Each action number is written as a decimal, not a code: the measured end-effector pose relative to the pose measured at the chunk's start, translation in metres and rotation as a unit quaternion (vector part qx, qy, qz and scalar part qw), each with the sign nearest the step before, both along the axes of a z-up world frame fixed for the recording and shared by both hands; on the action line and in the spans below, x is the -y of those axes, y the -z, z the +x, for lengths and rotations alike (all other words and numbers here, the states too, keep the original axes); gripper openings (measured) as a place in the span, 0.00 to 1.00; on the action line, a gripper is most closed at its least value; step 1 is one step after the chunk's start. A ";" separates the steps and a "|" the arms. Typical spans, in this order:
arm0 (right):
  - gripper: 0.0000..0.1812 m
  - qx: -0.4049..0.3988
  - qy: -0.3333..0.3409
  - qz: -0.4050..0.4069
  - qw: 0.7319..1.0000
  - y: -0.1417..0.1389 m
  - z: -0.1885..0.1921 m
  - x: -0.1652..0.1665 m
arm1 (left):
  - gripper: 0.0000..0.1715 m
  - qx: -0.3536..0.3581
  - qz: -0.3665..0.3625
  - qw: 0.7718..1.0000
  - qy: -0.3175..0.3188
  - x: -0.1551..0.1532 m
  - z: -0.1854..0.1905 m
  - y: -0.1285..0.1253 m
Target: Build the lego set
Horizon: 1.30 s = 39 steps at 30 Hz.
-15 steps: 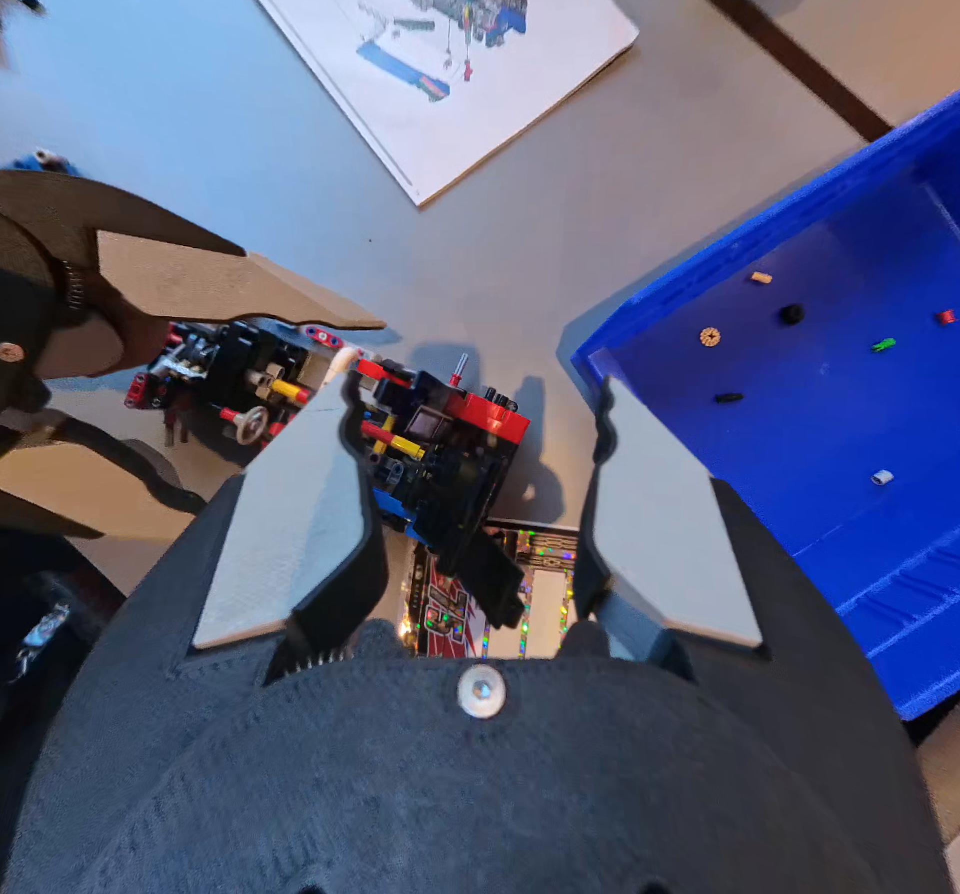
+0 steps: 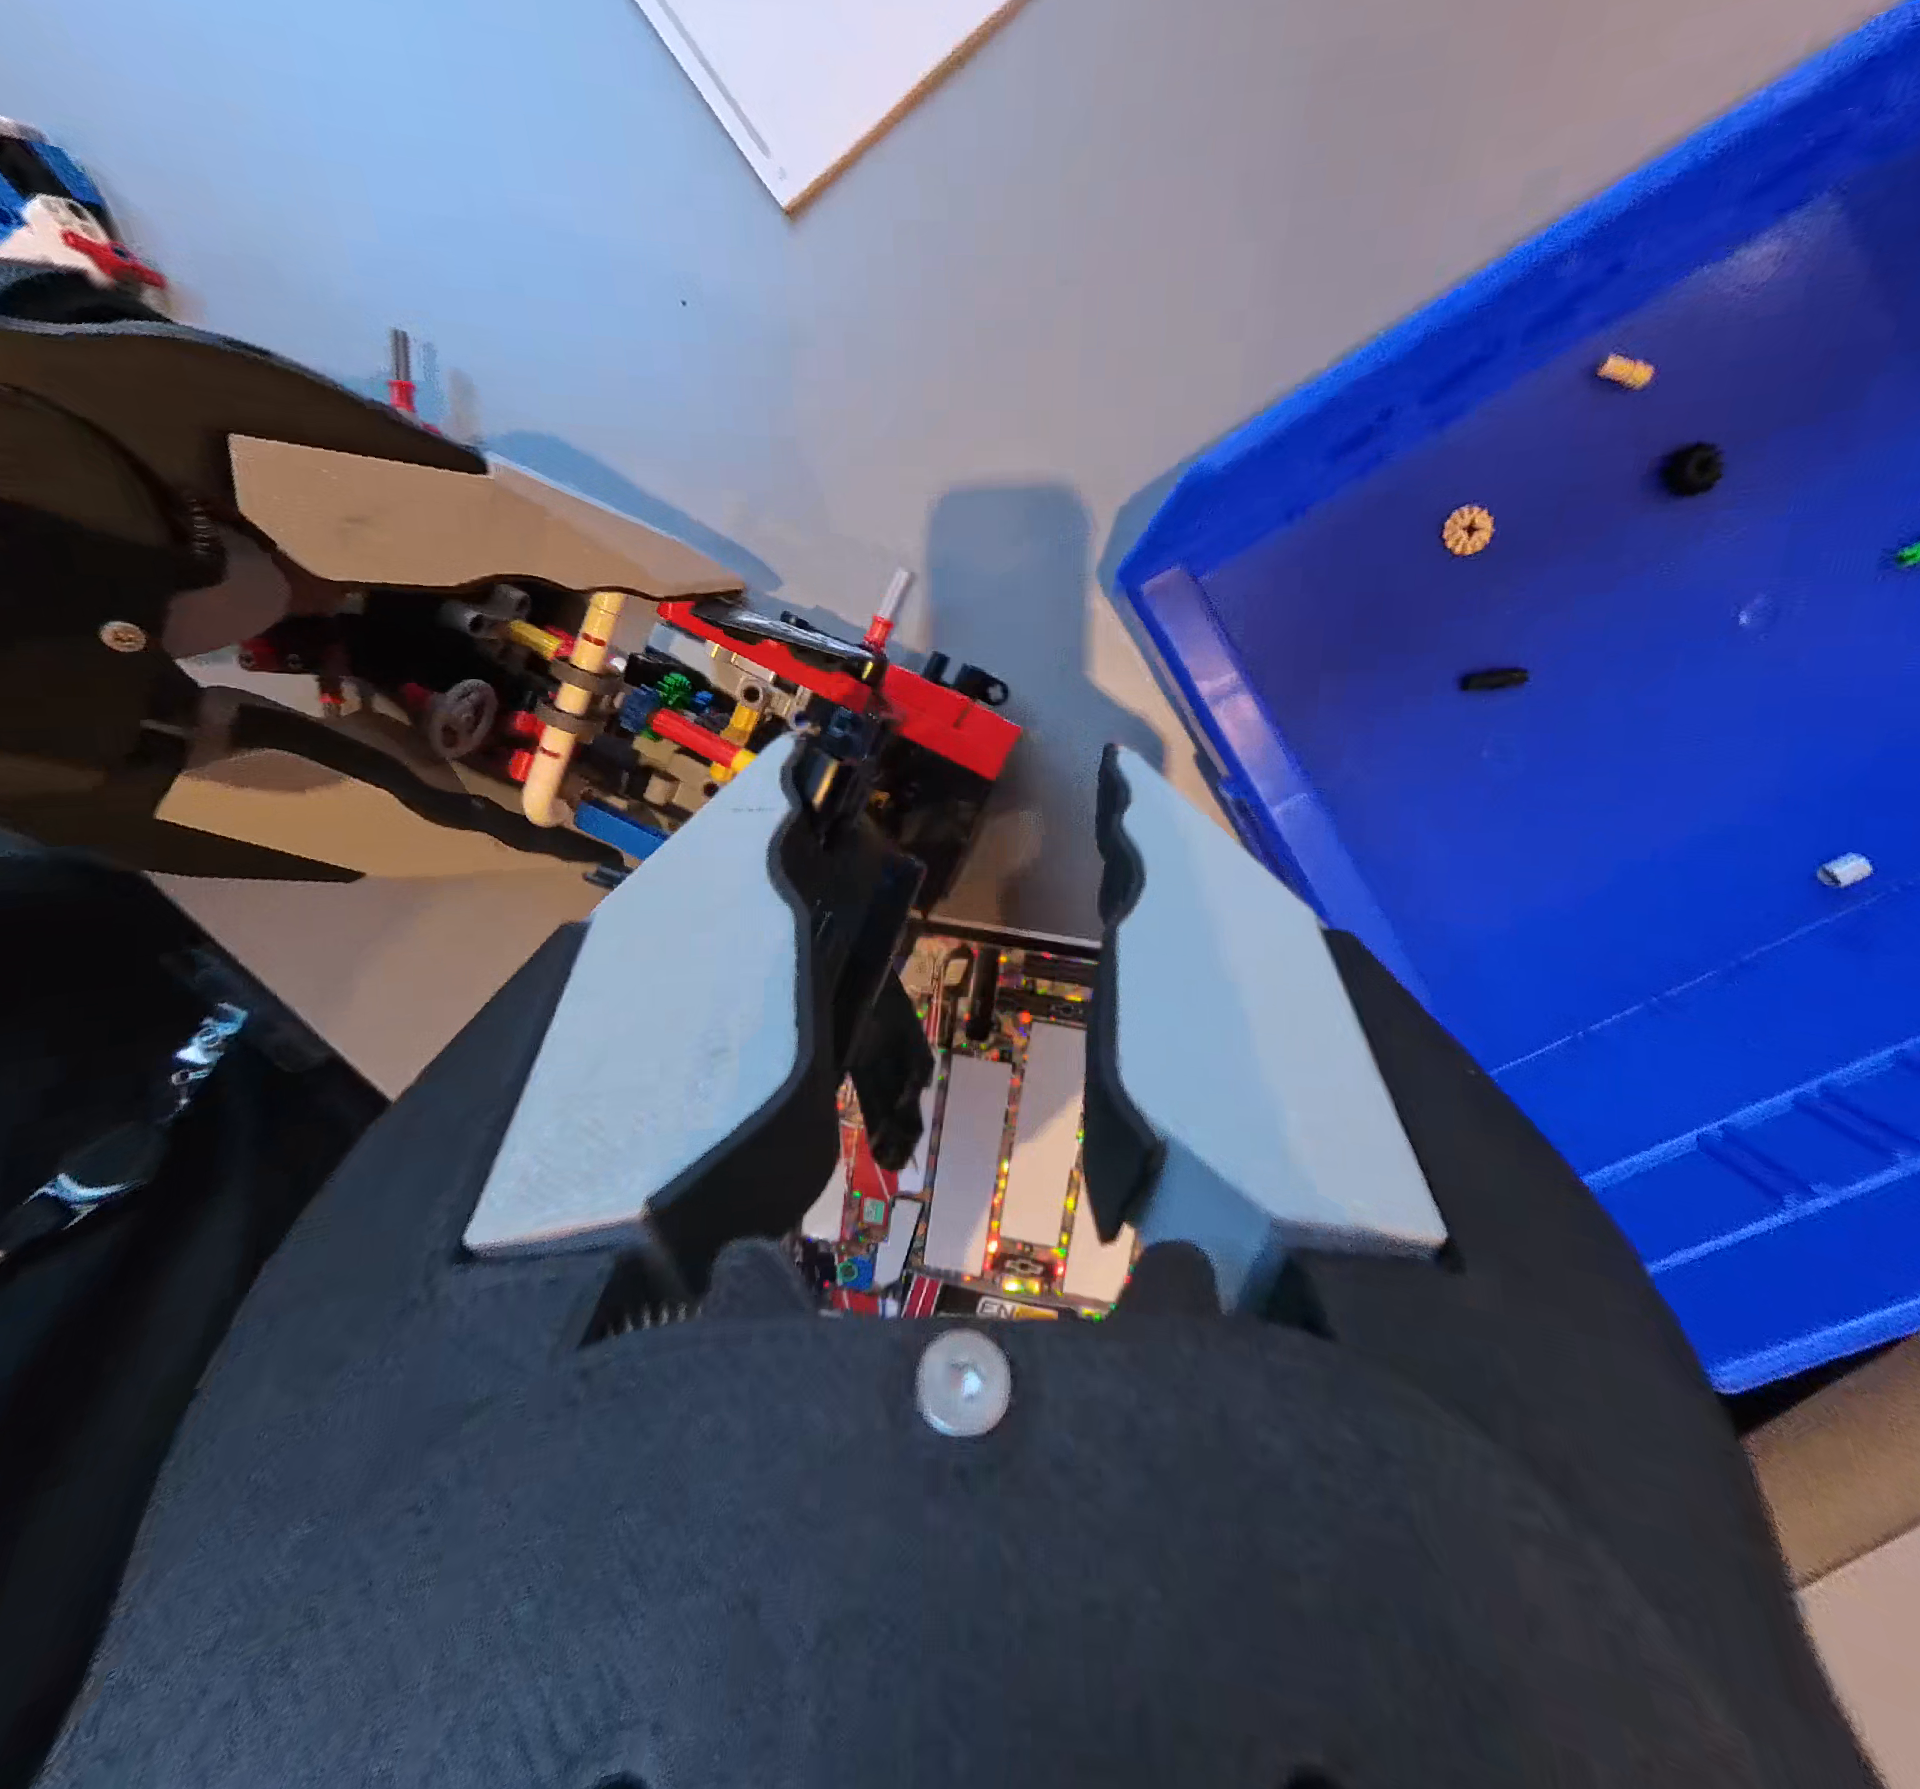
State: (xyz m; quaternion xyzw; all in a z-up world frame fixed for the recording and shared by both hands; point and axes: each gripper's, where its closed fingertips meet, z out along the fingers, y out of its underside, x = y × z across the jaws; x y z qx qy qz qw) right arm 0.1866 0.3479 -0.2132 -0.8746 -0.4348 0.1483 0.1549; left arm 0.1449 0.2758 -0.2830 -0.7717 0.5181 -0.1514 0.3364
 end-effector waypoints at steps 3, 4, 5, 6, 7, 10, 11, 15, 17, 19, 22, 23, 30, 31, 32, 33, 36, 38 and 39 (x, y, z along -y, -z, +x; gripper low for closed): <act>0.27 -0.013 0.009 -0.043 0.999 0.002 0.005 0.001 | 0.51 -0.002 0.002 1.000 -0.001 -0.001 0.000 0.000; 0.22 -0.025 0.004 -0.063 0.998 0.002 0.003 0.006 | 0.51 -0.002 0.002 1.000 -0.001 -0.001 0.000 0.000; 0.18 -0.037 0.000 -0.080 0.996 0.001 0.002 0.009 | 0.51 -0.003 0.002 1.000 0.000 -0.002 0.001 0.000; 0.16 -0.047 -0.001 -0.095 0.994 0.001 0.001 0.012 | 0.51 -0.005 0.002 1.000 -0.001 -0.002 0.000 0.000; 0.13 -0.058 -0.002 -0.109 0.992 -0.001 0.000 0.014 | 0.51 -0.007 -0.001 1.000 -0.002 -0.002 0.000 0.000; 0.09 -0.095 0.002 -0.139 0.986 -0.004 -0.001 0.013 | 0.51 -0.009 -0.004 1.000 -0.002 -0.003 -0.001 0.001; 0.13 -0.106 0.012 -0.156 0.982 -0.003 0.001 0.012 | 0.51 -0.009 -0.004 1.000 -0.002 -0.003 -0.001 0.001; 0.17 -0.150 0.036 -0.209 0.966 0.000 0.005 0.012 | 0.51 -0.014 -0.003 1.000 -0.001 -0.003 0.000 0.001; 0.16 -0.160 0.046 -0.218 0.962 0.002 0.010 0.009 | 0.50 -0.011 -0.005 1.000 -0.001 -0.003 0.001 0.000; 0.14 -0.187 0.043 -0.244 0.951 0.000 0.009 0.012 | 0.50 -0.013 -0.004 1.000 -0.001 -0.004 0.001 0.000; 0.13 -0.226 0.039 -0.282 0.931 -0.003 0.006 0.014 | 0.50 -0.020 -0.003 1.000 -0.001 -0.004 0.002 0.000; 0.14 -0.233 0.042 -0.291 0.927 -0.003 0.007 0.014 | 0.50 -0.020 -0.002 1.000 -0.002 -0.004 0.002 0.000; 0.21 -0.233 0.027 -0.261 0.936 -0.013 0.006 0.016 | 0.47 -0.011 0.010 1.000 -0.006 -0.002 -0.001 -0.012; 0.21 -0.224 0.026 -0.243 0.944 -0.015 0.007 0.015 | 0.47 -0.010 0.010 1.000 -0.007 0.000 -0.003 -0.014; 0.21 -0.212 0.024 -0.226 0.950 -0.017 0.009 0.015 | 0.48 -0.009 0.011 1.000 -0.008 0.002 -0.006 -0.017; 0.22 -0.202 0.023 -0.210 0.956 -0.019 0.011 0.014 | 0.48 -0.007 0.014 1.000 -0.009 0.004 -0.010 -0.020; 0.23 -0.189 0.028 -0.150 0.970 -0.032 0.020 0.011 | 0.48 -0.003 0.020 1.000 -0.016 0.014 -0.025 -0.030; 0.23 -0.192 0.030 -0.104 0.975 -0.046 0.029 0.011 | 0.48 -0.007 0.028 0.999 -0.024 0.023 -0.042 -0.036; 0.23 -0.196 0.032 -0.078 0.977 -0.052 0.034 0.013 | 0.48 -0.009 0.032 0.999 -0.031 0.028 -0.053 -0.039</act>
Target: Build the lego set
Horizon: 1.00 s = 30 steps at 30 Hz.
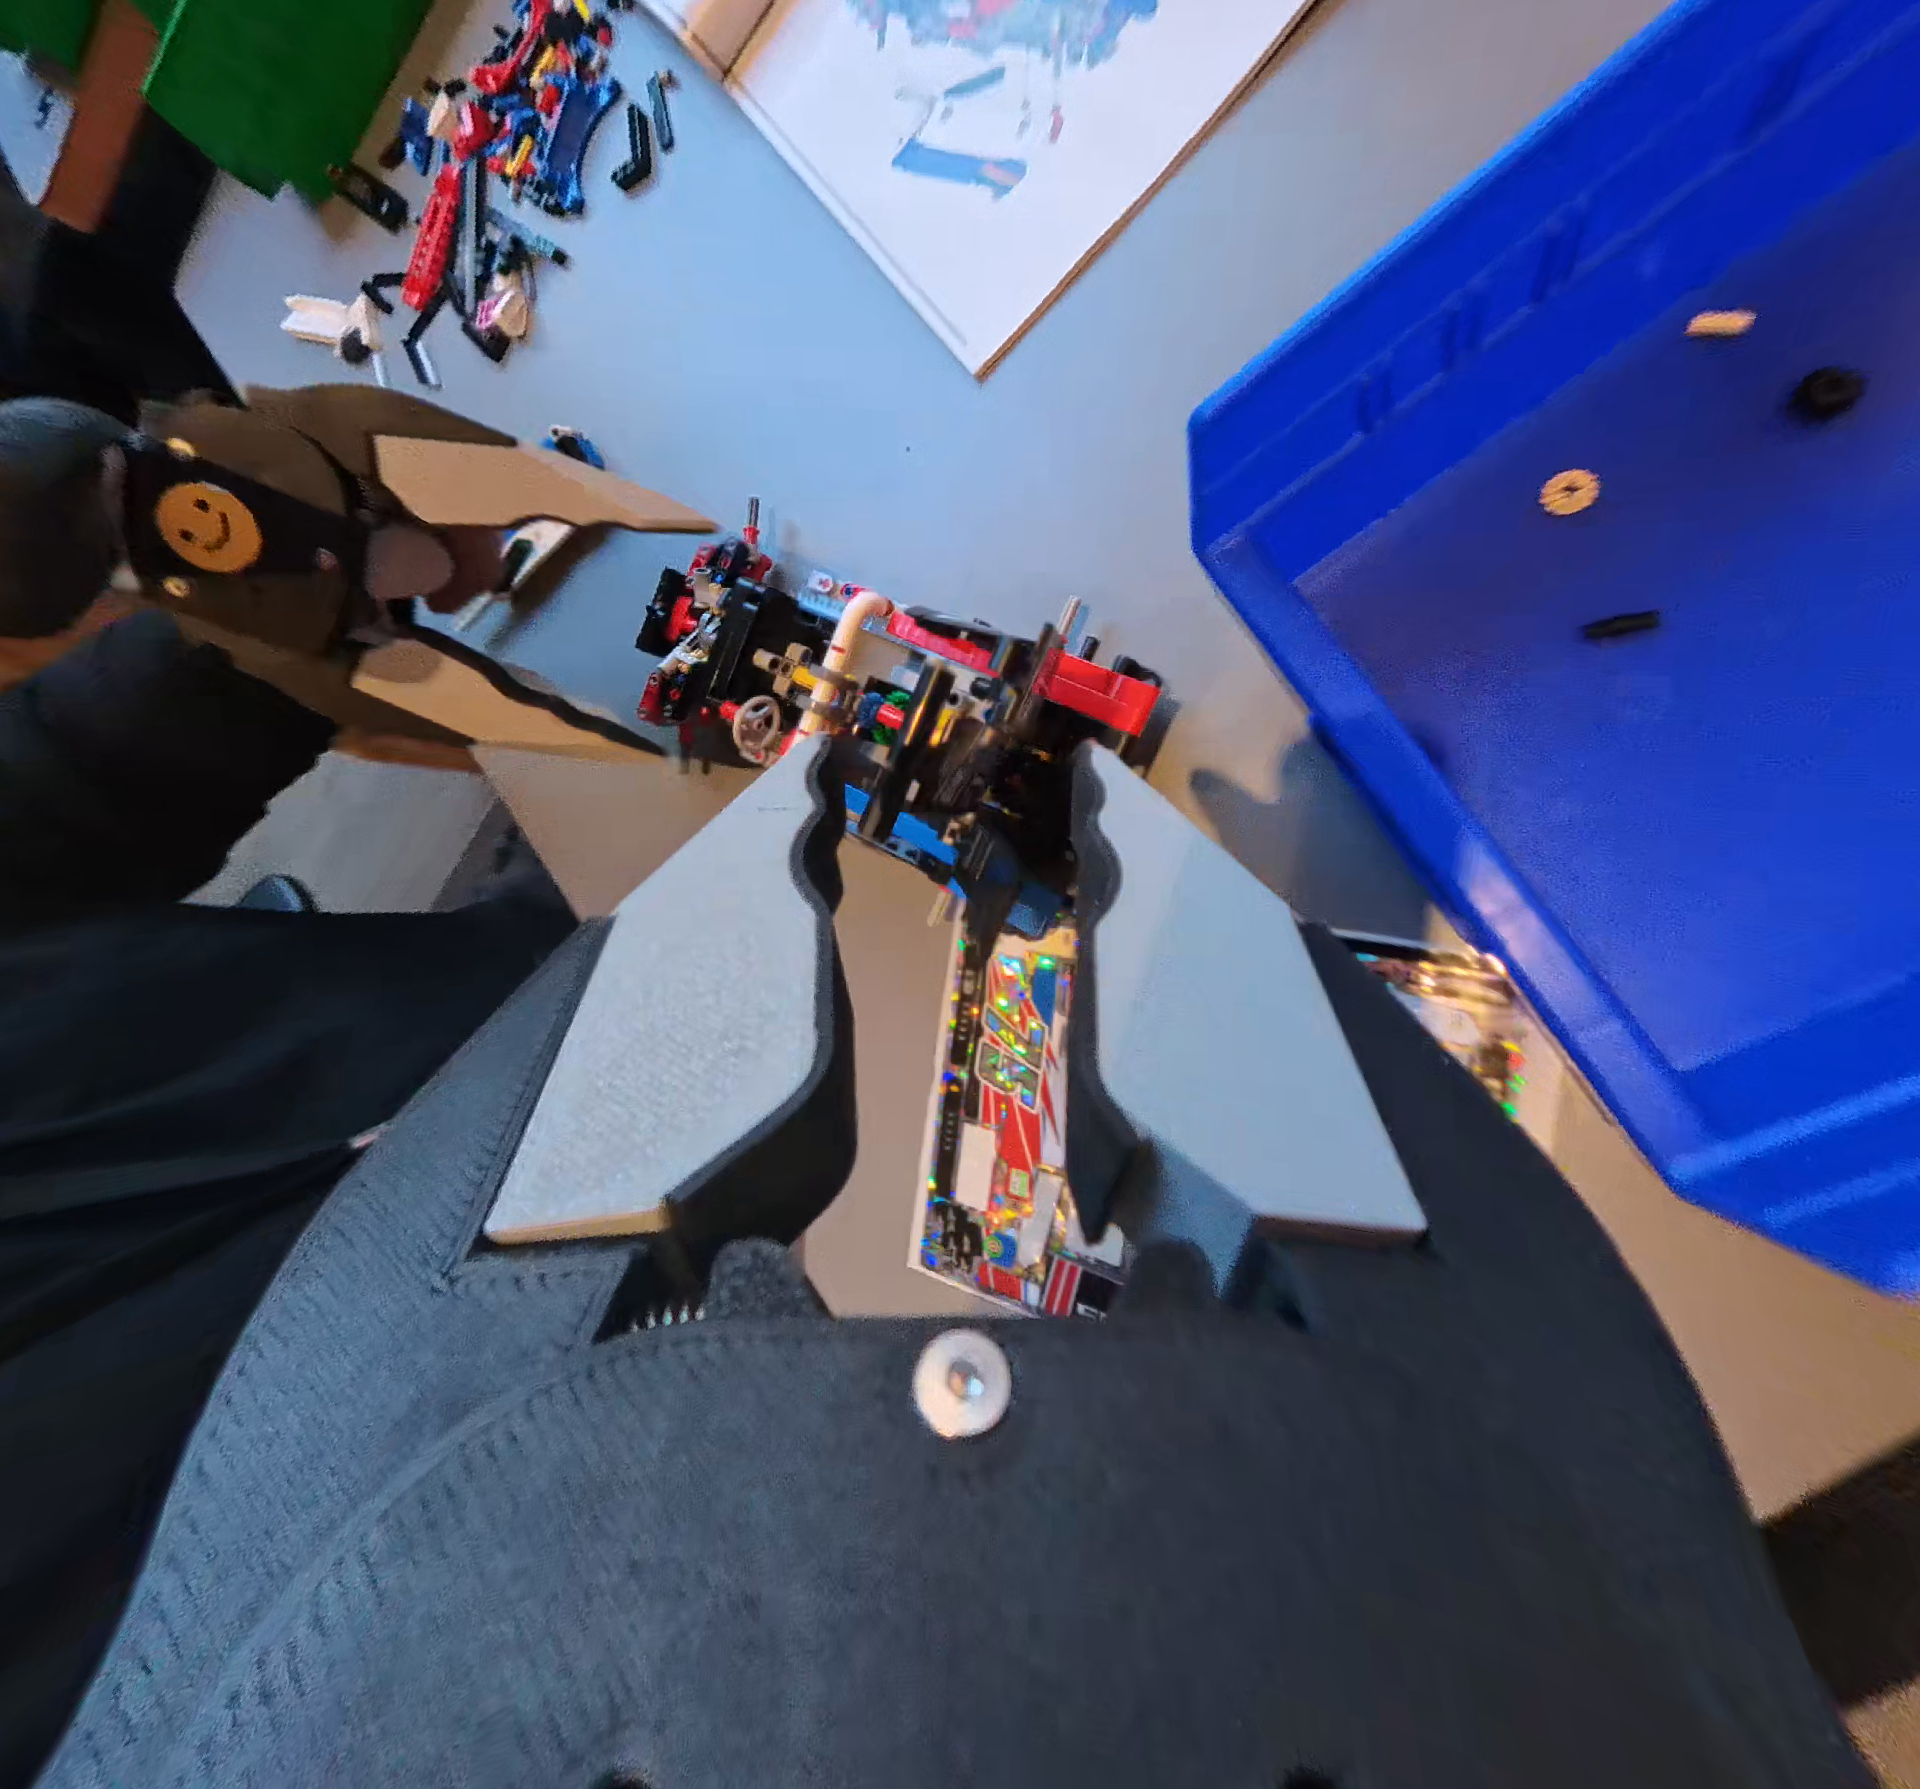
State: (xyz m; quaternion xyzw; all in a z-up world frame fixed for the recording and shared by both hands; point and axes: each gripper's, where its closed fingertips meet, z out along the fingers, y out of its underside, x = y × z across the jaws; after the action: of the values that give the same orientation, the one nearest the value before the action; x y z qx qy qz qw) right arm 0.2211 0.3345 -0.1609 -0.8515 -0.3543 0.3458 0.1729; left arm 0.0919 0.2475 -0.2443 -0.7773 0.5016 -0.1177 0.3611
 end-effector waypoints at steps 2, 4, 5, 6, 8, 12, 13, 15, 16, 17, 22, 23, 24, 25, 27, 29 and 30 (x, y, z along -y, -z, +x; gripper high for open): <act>0.23 -0.017 0.009 0.050 0.999 -0.013 0.011 0.009 | 0.48 0.002 0.007 1.000 -0.016 0.014 -0.024 -0.007; 0.23 -0.054 0.013 0.115 0.992 -0.024 0.019 0.021 | 0.48 0.014 0.012 0.999 -0.035 0.031 -0.049 -0.014; 0.23 -0.071 0.015 0.149 0.986 -0.027 0.023 0.028 | 0.48 0.020 0.015 0.999 -0.048 0.039 -0.062 -0.017; 0.24 -0.086 0.022 0.187 0.978 -0.029 0.028 0.034 | 0.48 0.026 0.017 0.998 -0.062 0.047 -0.076 -0.020; 0.28 -0.121 0.047 0.259 0.957 -0.028 0.036 0.046 | 0.49 0.036 0.023 0.995 -0.090 0.061 -0.099 -0.022; 0.31 -0.162 0.063 0.307 0.936 -0.003 0.036 0.081 | 0.50 0.067 0.029 0.990 -0.123 0.086 -0.117 -0.022; 0.31 -0.170 0.063 0.314 0.932 0.002 0.033 0.091 | 0.49 0.077 0.034 0.989 -0.125 0.091 -0.116 -0.022; 0.31 -0.188 0.064 0.337 0.920 0.008 0.023 0.110 | 0.49 0.094 0.040 0.986 -0.131 0.099 -0.110 -0.022; 0.31 -0.198 0.065 0.347 0.914 0.010 0.018 0.120 | 0.49 0.106 0.044 0.984 -0.136 0.103 -0.106 -0.023; 0.31 -0.206 0.065 0.359 0.908 0.011 0.013 0.129 | 0.48 0.119 0.050 0.982 -0.137 0.106 -0.101 -0.024; 0.30 -0.172 0.063 0.378 0.908 0.034 -0.006 0.149 | 0.47 0.128 0.074 0.979 -0.142 0.118 -0.084 -0.017; 0.30 -0.145 0.073 0.380 0.911 0.043 -0.006 0.146 | 0.47 0.133 0.070 0.978 -0.146 0.119 -0.081 -0.015; 0.30 -0.127 0.086 0.384 0.911 0.049 -0.005 0.143 | 0.47 0.136 0.067 0.976 -0.154 0.118 -0.078 -0.012; 0.30 -0.113 0.095 0.393 0.908 0.054 -0.005 0.142 | 0.47 0.138 0.066 0.974 -0.169 0.115 -0.077 -0.010; 0.31 -0.078 0.102 0.412 0.902 0.064 -0.003 0.139 | 0.47 0.146 0.069 0.968 -0.190 0.114 -0.071 -0.006; 0.30 -0.059 0.104 0.418 0.901 0.072 -0.003 0.138 | 0.46 0.166 0.072 0.965 -0.192 0.120 -0.058 -0.001; 0.30 -0.054 0.103 0.417 0.902 0.077 -0.004 0.138 | 0.46 0.168 0.079 0.964 -0.190 0.123 -0.052 0.002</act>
State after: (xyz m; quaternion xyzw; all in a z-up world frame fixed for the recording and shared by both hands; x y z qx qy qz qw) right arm 0.2171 0.1965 -0.2374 -0.7137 -0.3662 0.1919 0.5654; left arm 0.0400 0.1247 -0.2465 -0.7963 0.2849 -0.1355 0.5161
